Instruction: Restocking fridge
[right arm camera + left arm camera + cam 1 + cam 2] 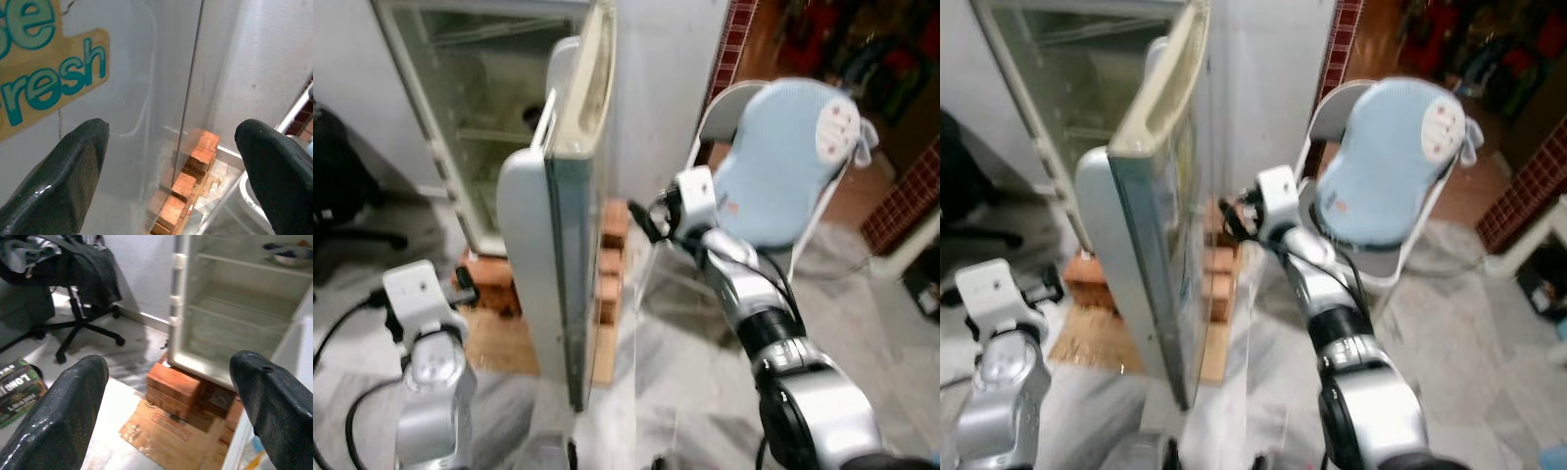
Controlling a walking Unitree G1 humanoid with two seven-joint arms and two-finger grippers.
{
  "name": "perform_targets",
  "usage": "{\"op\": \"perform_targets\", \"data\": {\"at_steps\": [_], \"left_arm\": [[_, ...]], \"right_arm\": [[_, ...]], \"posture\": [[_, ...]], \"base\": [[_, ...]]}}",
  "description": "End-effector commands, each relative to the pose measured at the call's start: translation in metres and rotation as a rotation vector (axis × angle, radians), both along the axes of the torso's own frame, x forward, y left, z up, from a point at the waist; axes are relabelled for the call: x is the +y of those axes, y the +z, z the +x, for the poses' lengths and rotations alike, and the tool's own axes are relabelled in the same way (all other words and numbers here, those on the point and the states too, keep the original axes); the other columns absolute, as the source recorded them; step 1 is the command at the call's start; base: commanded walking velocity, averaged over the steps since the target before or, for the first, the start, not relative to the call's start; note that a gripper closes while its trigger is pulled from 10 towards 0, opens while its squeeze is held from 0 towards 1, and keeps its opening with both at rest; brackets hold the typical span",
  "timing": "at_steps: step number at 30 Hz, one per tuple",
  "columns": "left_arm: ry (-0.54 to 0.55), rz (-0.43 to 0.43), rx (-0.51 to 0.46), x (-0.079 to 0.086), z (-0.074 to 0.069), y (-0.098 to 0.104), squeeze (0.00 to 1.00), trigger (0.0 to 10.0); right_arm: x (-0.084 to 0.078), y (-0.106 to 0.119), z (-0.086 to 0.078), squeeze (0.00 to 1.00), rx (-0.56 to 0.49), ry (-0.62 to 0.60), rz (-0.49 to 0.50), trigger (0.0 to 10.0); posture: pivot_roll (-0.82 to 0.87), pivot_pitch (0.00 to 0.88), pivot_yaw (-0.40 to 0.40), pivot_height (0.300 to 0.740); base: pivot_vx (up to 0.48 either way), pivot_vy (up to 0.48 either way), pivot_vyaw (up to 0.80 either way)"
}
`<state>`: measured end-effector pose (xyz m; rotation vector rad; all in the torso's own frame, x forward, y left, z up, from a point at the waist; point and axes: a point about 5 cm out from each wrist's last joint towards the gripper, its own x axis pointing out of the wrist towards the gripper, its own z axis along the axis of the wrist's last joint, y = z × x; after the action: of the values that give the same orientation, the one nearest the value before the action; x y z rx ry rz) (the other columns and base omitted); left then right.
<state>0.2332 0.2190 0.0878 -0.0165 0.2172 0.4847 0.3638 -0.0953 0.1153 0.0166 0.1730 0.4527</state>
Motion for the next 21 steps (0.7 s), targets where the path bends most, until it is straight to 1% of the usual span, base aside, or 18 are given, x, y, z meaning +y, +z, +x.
{"op": "perform_targets", "data": {"at_steps": [1, 3, 5, 12, 13, 16, 17, 19, 20, 21], "left_arm": [[0.03, 0.031, -0.008, 0.008, -0.002, 0.004, 0.0, 10.0], [0.039, 0.035, -0.011, 0.009, -0.003, 0.005, 0.0, 10.0], [0.036, 0.074, -0.036, 0.011, -0.004, 0.009, 0.0, 10.0], [0.049, 0.107, -0.052, 0.011, -0.006, 0.013, 0.0, 10.0], [0.023, 0.117, -0.059, 0.008, -0.004, 0.014, 0.0, 10.0], [-0.035, 0.112, -0.056, 0.001, -0.001, 0.012, 0.0, 10.0], [-0.035, 0.112, -0.056, 0.001, -0.001, 0.012, 0.0, 10.0], [-0.068, 0.1, -0.056, -0.004, 0.0, 0.01, 0.0, 10.0], [-0.093, 0.086, -0.058, -0.008, 0.001, 0.008, 0.0, 10.0], [-0.103, 0.087, -0.054, -0.01, 0.002, 0.007, 0.0, 10.0]], "right_arm": [[0.01, 0.004, 0.0, 0.0, 0.001, 0.016, 0.023, 10.0], [0.01, 0.002, -0.002, 0.0, 0.005, 0.018, 0.017, 10.0], [0.009, 0.001, -0.003, 0.0, 0.009, 0.011, 0.008, 10.0], [-0.001, -0.003, -0.002, 0.0, 0.017, -0.049, -0.014, 10.0], [-0.008, -0.002, -0.001, 0.0, 0.007, -0.101, -0.018, 10.0], [-0.019, 0.0, 0.0, 0.0, -0.027, -0.187, -0.015, 10.0], [-0.019, 0.0, 0.0, 0.0, -0.027, -0.187, -0.015, 10.0], [-0.024, 0.002, -0.002, 0.0, -0.044, -0.216, 0.006, 10.0], [-0.029, 0.004, -0.003, 0.0, -0.074, -0.254, 0.023, 10.0], [-0.031, 0.005, -0.004, 0.0, -0.085, -0.263, 0.031, 10.0]], "posture": [[0.13, 0.0, -0.048, 0.74], [0.12, 0.0, -0.048, 0.74], [0.12, 0.0, -0.048, 0.74], [0.12, 0.004, -0.048, 0.74], [0.12, 0.004, -0.048, 0.74], [0.12, 0.001, -0.049, 0.74], [0.12, 0.001, -0.049, 0.74], [0.11, 0.001, -0.05, 0.74], [0.11, 0.001, -0.05, 0.74], [0.11, 0.002, -0.049, 0.74]], "base": [[0.0, 0.48, 0.0], [0.0, 0.48, 0.0], [0.0, 0.0, 0.0], [0.0, 0.0, 0.0], [0.0, 0.0, 0.0], [0.0, 0.0, 0.0], [0.0, 0.0, 0.0], [0.0, 0.0, 0.0], [0.0, 0.0, 0.0], [0.0, 0.0, 0.0]]}}
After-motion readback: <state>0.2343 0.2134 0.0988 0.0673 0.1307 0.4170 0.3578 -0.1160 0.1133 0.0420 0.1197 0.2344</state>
